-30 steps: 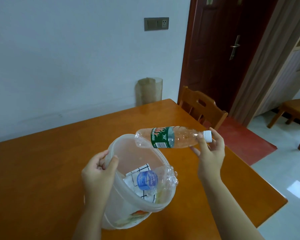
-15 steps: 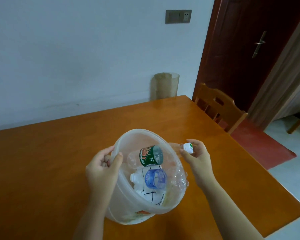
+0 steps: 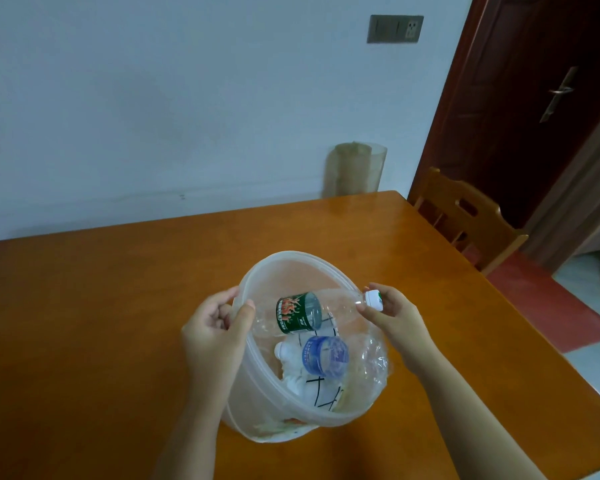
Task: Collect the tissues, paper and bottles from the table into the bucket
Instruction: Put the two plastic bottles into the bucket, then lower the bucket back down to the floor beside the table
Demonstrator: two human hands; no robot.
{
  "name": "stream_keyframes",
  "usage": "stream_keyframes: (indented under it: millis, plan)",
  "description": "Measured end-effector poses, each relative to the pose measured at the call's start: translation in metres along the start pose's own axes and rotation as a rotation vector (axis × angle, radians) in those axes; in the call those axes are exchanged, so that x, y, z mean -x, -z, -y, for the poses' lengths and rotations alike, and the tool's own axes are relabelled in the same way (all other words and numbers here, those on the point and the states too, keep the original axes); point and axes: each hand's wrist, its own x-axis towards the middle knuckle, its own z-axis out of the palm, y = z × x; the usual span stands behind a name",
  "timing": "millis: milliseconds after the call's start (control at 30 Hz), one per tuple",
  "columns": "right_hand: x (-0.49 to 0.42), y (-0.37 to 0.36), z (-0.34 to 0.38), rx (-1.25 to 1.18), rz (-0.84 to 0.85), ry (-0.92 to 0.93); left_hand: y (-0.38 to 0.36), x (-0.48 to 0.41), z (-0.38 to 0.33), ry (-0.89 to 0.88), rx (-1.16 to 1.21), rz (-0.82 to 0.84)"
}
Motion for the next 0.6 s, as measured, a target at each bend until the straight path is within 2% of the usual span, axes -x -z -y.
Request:
stream_keyframes:
  millis: [233, 600]
  plan:
    - [0.021, -0.006, 0.003, -0.128, 0.002, -0.107, 0.026, -0.004, 0.010, 0.043, 0.075, -0.068]
    - [0.073, -0.028, -0.003, -0.278, 0.047, -0.268, 0.067, 0.000, 0.038, 0.112, 0.173, -0.048]
